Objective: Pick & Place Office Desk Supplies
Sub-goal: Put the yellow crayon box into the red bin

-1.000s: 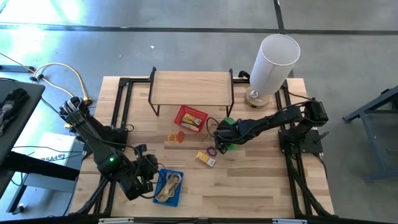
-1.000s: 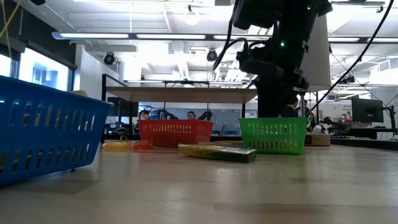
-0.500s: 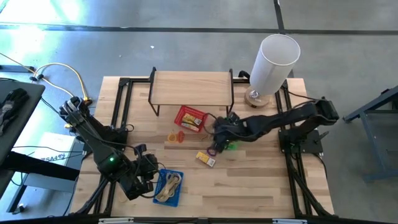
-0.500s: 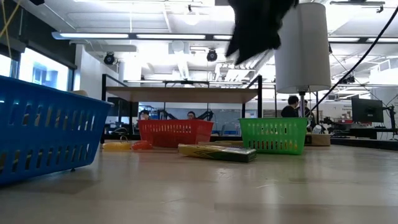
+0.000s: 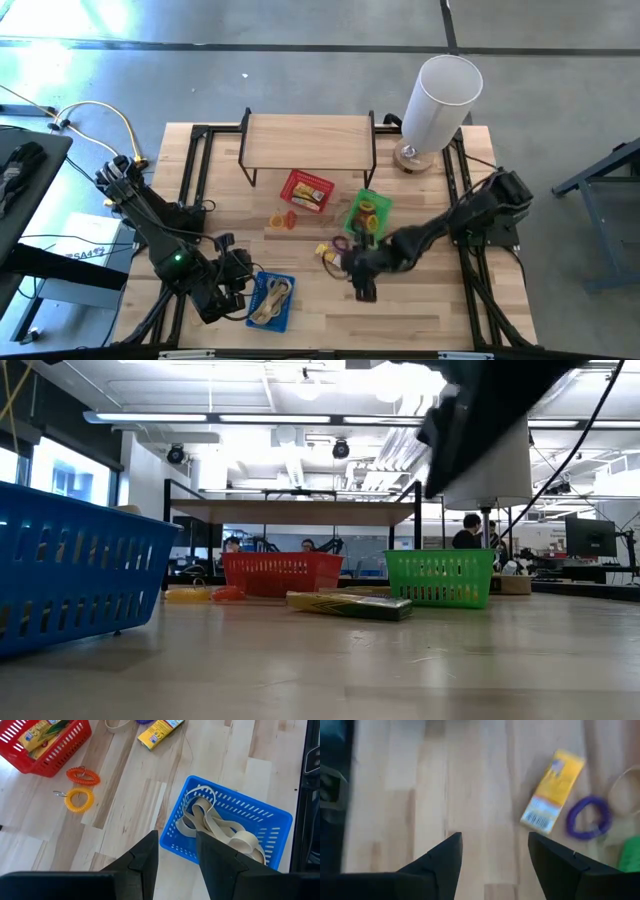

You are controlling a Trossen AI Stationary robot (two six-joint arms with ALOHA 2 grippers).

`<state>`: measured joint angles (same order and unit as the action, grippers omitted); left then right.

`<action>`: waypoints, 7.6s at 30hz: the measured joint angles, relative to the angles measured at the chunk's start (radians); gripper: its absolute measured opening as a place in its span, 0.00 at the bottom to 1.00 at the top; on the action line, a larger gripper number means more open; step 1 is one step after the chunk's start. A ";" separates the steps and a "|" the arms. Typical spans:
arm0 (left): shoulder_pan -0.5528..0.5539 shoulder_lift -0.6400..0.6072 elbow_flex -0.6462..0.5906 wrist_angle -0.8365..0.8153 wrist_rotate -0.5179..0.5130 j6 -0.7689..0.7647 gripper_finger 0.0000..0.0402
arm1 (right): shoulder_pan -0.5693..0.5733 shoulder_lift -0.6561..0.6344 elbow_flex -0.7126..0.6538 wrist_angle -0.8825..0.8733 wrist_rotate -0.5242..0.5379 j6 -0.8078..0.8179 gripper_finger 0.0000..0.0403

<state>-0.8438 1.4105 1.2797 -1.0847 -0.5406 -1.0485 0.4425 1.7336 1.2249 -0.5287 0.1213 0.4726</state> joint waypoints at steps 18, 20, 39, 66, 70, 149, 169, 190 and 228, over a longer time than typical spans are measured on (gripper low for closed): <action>-0.011 0.000 0.000 0.001 0.003 -0.023 0.31 | 0.229 0.179 -0.087 0.062 0.587 0.241 0.45; -0.011 0.000 0.000 0.001 0.002 -0.023 0.31 | 0.243 0.179 -0.144 0.134 0.609 0.265 0.45; 0.038 0.001 0.000 0.017 -0.013 -0.021 0.31 | 0.183 0.284 -0.416 0.821 0.650 0.263 0.45; 0.039 0.002 0.000 0.019 -0.037 0.001 0.31 | 0.137 0.292 -0.417 0.809 0.649 0.300 0.45; 0.039 0.001 0.000 0.019 -0.037 0.001 0.31 | 0.137 0.292 -0.417 0.810 0.646 0.320 0.45; 0.039 0.002 0.000 0.035 -0.041 0.001 0.31 | 0.055 0.289 -0.419 0.821 0.602 0.180 0.65; 0.039 0.002 0.000 0.035 -0.059 0.003 0.31 | 0.008 0.293 -0.419 0.920 0.477 0.066 0.44; 0.033 0.002 0.000 0.035 -0.048 0.053 0.31 | 0.024 0.223 -0.287 0.911 0.493 -0.194 0.35; -0.012 0.002 0.000 0.034 0.055 0.117 0.31 | -0.496 0.140 -0.036 0.431 0.076 -0.342 0.40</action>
<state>-0.8562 1.4120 1.2797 -1.0507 -0.4858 -0.9310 -0.0532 1.8736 1.1885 -0.0981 0.1970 0.1304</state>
